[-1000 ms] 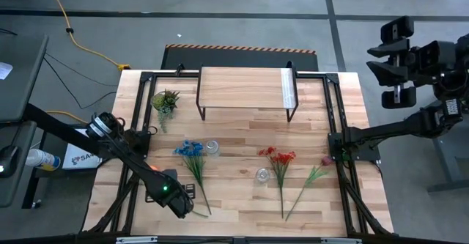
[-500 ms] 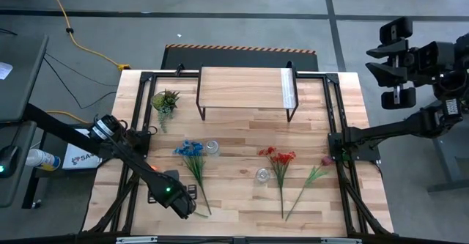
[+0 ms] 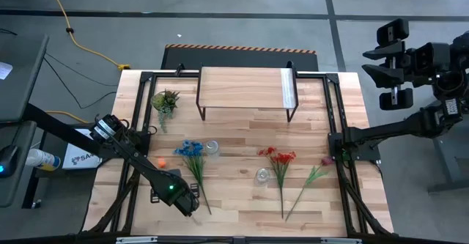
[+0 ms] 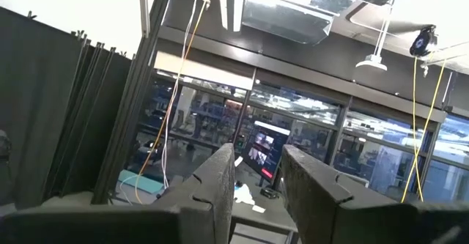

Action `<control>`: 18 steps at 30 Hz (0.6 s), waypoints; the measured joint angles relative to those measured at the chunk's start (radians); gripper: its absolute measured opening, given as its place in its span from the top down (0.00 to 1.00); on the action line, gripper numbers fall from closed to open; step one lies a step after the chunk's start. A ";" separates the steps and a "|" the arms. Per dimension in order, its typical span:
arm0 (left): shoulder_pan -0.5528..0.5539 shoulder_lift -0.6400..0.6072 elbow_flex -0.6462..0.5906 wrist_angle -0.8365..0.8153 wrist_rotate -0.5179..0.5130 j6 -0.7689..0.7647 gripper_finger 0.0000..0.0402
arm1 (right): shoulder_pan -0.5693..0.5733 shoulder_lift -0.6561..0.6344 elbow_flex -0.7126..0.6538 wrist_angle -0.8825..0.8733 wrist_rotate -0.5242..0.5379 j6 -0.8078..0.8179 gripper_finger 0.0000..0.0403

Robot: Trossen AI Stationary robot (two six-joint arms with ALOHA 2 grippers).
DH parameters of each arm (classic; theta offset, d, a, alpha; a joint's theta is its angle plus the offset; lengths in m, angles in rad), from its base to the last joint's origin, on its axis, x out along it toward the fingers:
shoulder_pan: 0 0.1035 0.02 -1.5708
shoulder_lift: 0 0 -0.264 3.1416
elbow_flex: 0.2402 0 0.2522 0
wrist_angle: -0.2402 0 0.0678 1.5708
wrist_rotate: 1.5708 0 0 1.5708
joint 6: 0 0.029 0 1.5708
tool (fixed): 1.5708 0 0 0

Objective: Pick and place flowers into a vace then onto a shelf
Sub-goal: Put the orange flower into the right transparent vase

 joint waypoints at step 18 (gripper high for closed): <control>0.000 0.002 -0.001 0.011 0.016 0.003 0.94 | 0.000 0.000 0.000 -0.021 0.000 -0.008 0.73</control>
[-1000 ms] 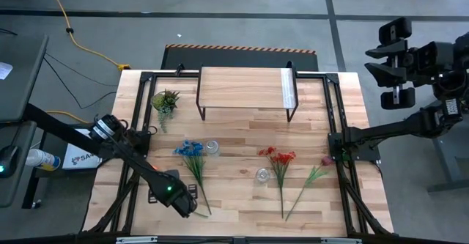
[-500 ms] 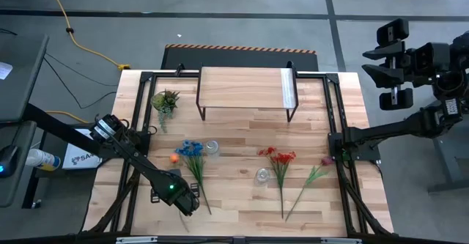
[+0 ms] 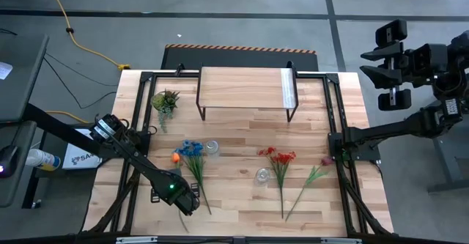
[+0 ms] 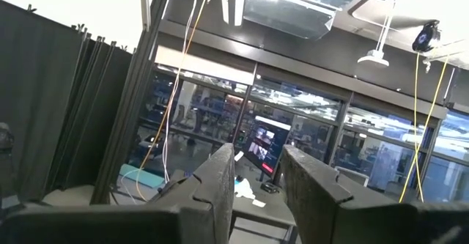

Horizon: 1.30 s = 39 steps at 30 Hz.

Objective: Pick and place flowers into a vace then onto a shelf
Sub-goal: Put the orange flower into the right transparent vase

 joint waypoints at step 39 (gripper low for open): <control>-0.024 0.002 0.460 -0.670 -0.092 0.012 0.95 | 0.000 0.000 0.000 -0.027 0.001 -0.002 0.73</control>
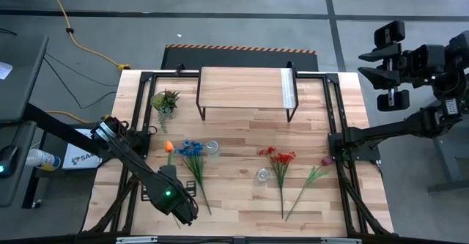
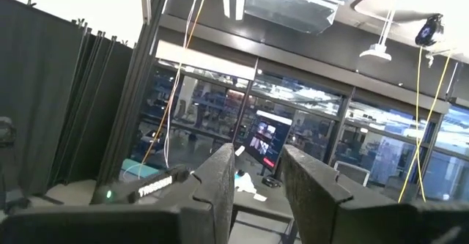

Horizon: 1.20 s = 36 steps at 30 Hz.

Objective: Pick and place flowers into a vace then onto a shelf
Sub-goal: Put the orange flower into the right transparent vase

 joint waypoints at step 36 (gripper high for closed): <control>0.008 -0.040 0.391 -0.090 -1.121 0.638 0.95 | 0.000 0.179 -0.551 0.328 -0.299 0.315 0.73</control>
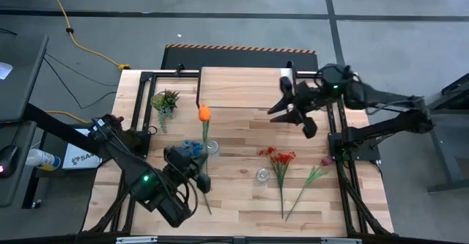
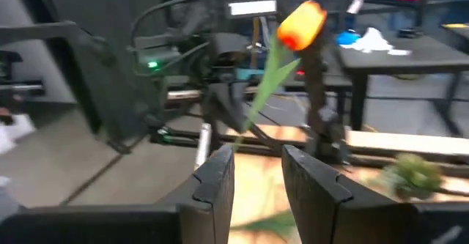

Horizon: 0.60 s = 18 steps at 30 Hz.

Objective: Pick and place flowers into a vace then onto a shelf
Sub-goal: Put the orange flower into the right transparent vase

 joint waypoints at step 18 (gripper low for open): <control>0.151 -0.001 0.191 0.160 -0.067 0.645 0.95 | 0.045 0.210 -0.018 0.417 -0.146 0.071 0.65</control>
